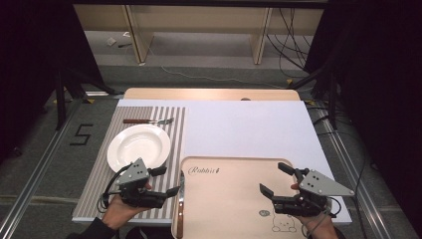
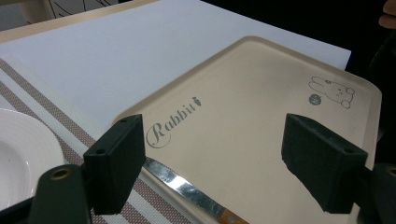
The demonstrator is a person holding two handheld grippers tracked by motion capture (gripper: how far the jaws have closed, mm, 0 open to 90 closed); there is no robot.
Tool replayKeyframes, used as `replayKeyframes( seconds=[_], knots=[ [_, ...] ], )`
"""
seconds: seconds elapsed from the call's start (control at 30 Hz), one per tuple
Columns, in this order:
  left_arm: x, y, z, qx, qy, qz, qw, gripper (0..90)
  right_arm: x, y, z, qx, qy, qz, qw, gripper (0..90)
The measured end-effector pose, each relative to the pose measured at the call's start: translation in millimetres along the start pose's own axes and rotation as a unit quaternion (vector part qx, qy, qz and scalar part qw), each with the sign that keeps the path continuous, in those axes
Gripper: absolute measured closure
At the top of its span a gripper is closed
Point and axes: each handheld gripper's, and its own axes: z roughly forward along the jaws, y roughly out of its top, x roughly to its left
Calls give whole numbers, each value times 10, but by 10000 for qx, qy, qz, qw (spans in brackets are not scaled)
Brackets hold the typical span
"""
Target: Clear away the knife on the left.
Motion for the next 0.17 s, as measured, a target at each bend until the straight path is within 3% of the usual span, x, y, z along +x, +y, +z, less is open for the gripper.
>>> replayKeyframes(
  seconds=[0.17],
  knots=[
    [-3,0,8,27,-13,36,10000,218,1,1,-1,13,6,-12,10000,163]
  ],
)
